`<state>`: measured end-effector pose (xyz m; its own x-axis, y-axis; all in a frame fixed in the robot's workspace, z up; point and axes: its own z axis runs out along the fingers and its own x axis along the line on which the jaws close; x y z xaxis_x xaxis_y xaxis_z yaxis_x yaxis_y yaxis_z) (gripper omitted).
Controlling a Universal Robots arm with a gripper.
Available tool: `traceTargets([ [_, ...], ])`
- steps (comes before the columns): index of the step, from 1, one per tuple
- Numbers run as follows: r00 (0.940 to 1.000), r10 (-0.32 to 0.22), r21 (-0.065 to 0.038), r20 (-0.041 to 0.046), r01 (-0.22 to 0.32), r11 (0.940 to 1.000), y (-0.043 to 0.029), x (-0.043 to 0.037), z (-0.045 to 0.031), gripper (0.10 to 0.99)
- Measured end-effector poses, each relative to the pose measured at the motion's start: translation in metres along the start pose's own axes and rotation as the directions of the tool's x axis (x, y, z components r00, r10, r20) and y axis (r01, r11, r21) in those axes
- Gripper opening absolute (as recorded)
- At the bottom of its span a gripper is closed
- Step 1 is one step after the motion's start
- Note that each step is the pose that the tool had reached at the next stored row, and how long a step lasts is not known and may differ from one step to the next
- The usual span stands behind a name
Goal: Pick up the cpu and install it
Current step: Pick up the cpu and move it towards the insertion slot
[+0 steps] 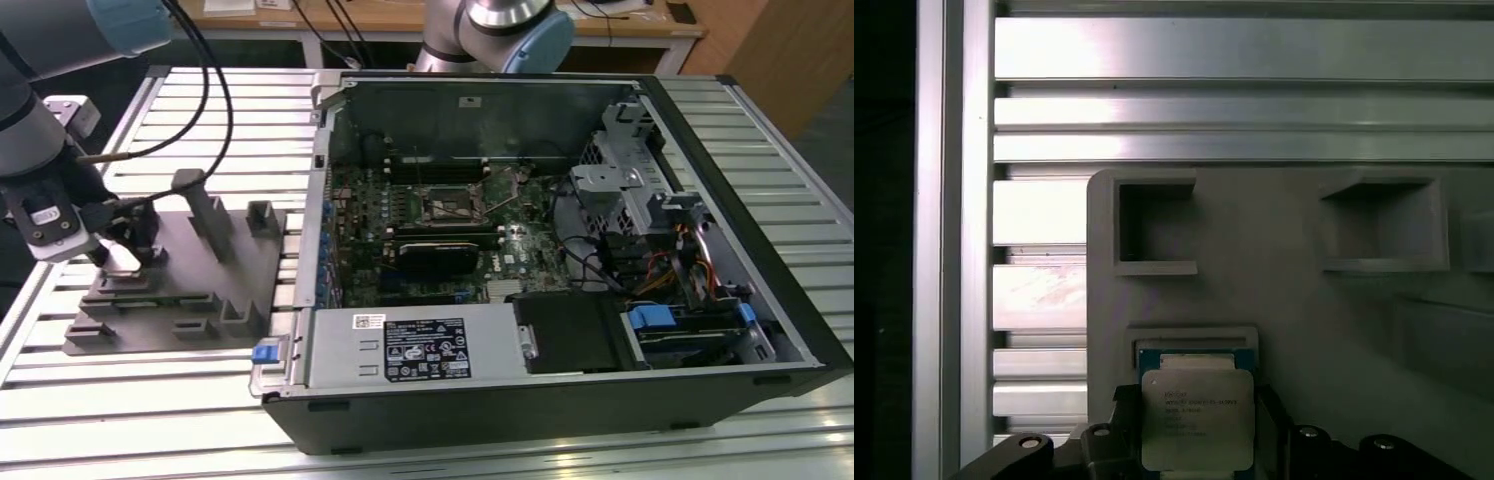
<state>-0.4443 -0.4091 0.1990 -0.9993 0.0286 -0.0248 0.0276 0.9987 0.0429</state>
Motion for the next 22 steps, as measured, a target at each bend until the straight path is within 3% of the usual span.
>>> traceTargets([
  [22,1.0,0.0,0.0,0.0001,0.0,1.0,0.0012,-0.0007,-0.0284,0.541],
])
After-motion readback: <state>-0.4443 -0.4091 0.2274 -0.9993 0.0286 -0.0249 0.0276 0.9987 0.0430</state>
